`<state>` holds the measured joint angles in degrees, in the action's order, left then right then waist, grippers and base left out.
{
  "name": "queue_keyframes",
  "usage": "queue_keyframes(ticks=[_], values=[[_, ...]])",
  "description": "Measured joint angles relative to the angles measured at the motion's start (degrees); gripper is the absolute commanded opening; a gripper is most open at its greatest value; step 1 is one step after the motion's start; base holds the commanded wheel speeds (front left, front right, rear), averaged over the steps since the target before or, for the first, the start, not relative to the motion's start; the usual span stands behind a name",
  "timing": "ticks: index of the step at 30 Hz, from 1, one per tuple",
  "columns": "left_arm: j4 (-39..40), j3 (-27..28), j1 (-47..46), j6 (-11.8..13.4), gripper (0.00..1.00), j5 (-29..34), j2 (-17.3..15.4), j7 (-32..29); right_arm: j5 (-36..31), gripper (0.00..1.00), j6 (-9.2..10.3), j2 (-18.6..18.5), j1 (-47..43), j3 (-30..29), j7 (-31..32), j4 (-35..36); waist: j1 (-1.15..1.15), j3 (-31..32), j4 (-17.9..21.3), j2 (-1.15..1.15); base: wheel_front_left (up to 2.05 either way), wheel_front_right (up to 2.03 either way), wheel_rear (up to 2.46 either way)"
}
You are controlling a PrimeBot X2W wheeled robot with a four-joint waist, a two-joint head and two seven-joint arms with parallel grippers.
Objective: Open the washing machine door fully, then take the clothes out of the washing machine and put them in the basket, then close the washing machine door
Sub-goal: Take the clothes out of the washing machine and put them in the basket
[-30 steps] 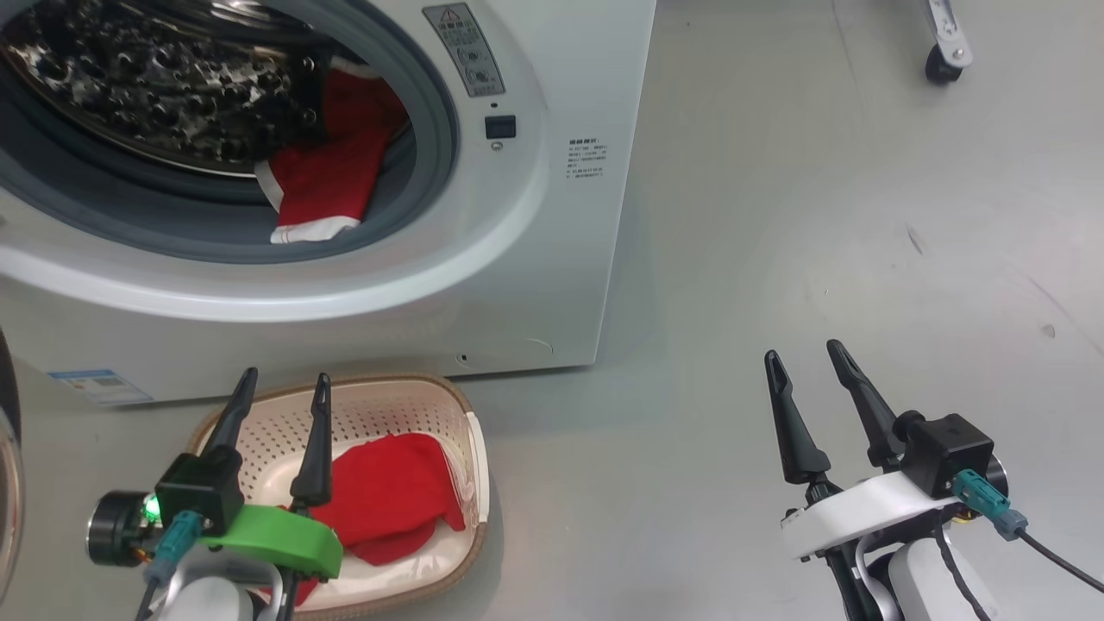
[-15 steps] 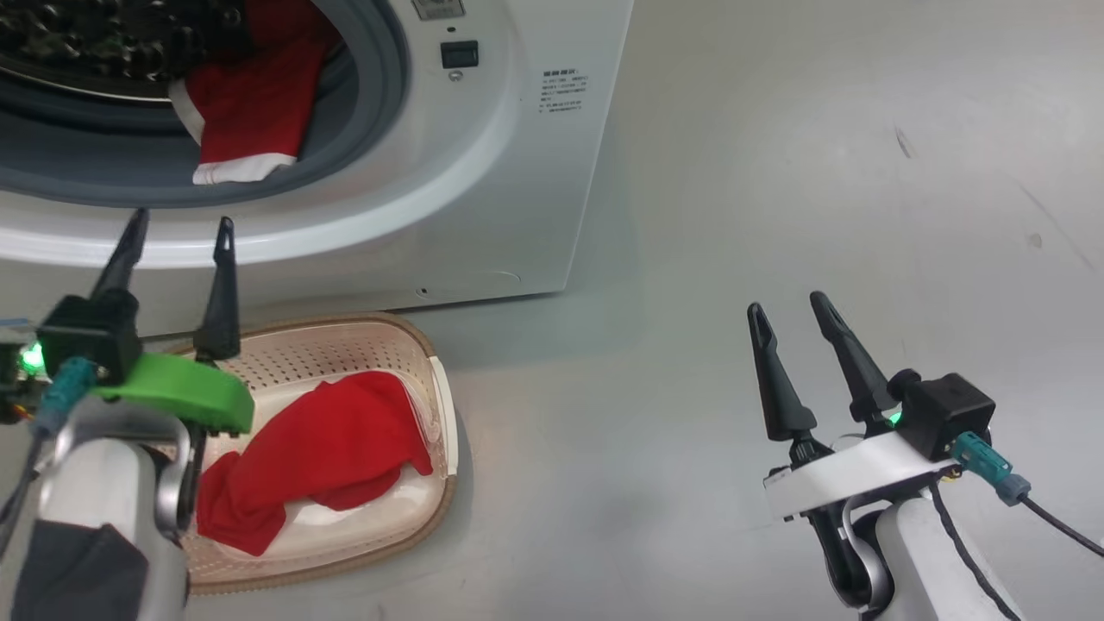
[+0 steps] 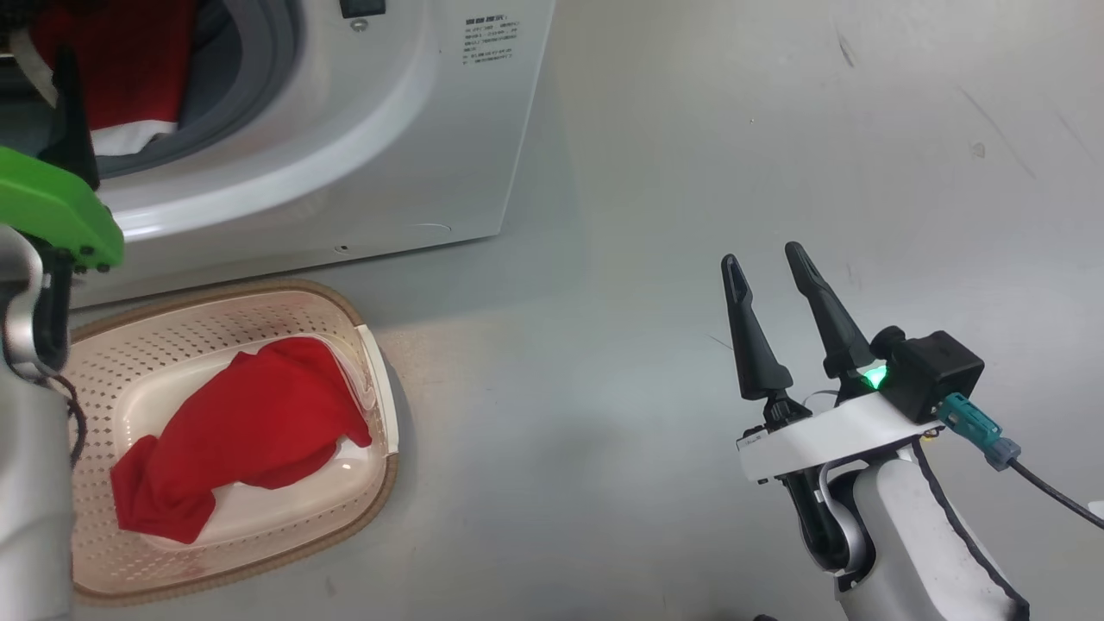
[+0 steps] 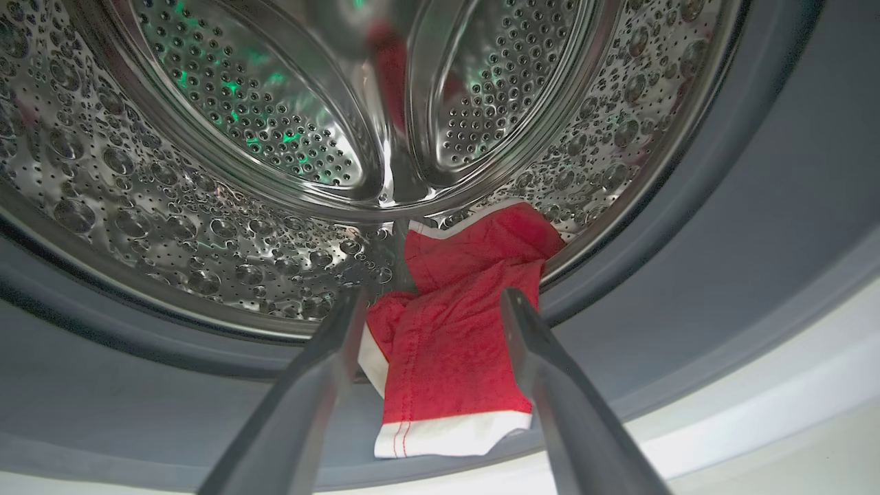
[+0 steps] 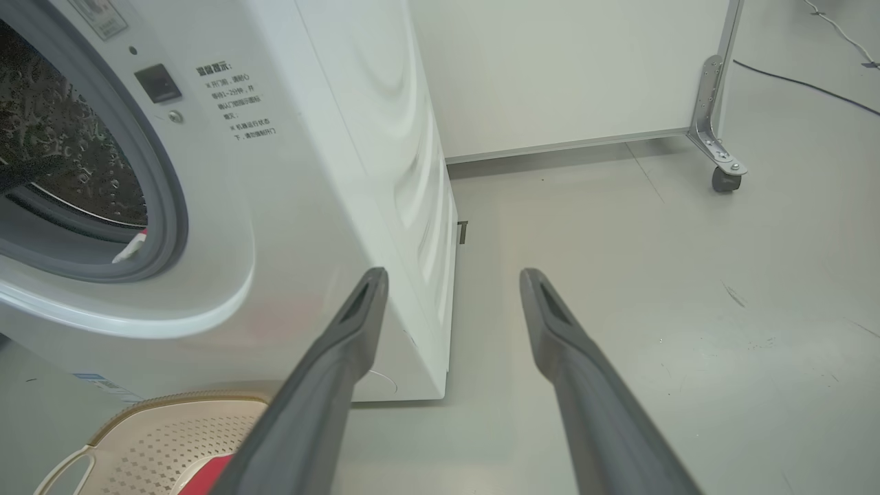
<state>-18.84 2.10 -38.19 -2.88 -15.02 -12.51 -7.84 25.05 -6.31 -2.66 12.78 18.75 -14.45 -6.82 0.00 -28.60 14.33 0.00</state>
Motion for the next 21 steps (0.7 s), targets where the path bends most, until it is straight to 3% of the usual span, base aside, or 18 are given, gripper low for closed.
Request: queue_keyframes(ticks=[8,21], values=[[-6.31,1.59,-7.47,0.81,1.0,-1.22,-1.38,-7.25,0.25,1.0,1.01,-0.01,2.38,0.24,0.0,0.27,0.0,-3.48,3.0,0.0,0.0,0.0,0.0],[-13.93,1.6,-15.83,2.1,1.0,-1.03,-2.64,-12.69,0.74,1.0,1.93,0.01,3.44,2.08,0.0,0.64,0.0,-7.21,6.17,0.0,0.0,0.0,0.0]])
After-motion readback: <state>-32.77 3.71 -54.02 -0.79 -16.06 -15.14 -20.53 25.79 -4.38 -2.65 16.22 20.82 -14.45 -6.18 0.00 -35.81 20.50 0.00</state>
